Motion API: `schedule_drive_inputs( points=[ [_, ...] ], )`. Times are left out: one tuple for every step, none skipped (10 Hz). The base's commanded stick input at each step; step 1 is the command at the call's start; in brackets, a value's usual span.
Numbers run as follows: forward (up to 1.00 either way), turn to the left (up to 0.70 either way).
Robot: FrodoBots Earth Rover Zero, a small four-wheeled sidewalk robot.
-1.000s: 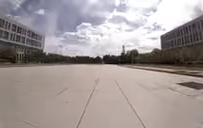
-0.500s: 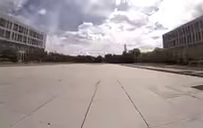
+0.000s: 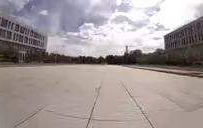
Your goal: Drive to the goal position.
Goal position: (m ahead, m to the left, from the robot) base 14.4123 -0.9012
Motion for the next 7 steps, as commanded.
schedule_drive_inputs(
  points=[
    [1.00,0.00],
    [1.00,0.00],
    [1.00,0.00],
    [1.00,0.00],
    [1.00,0.00],
    [1.00,0.00],
    [1.00,0.00]
  ],
)
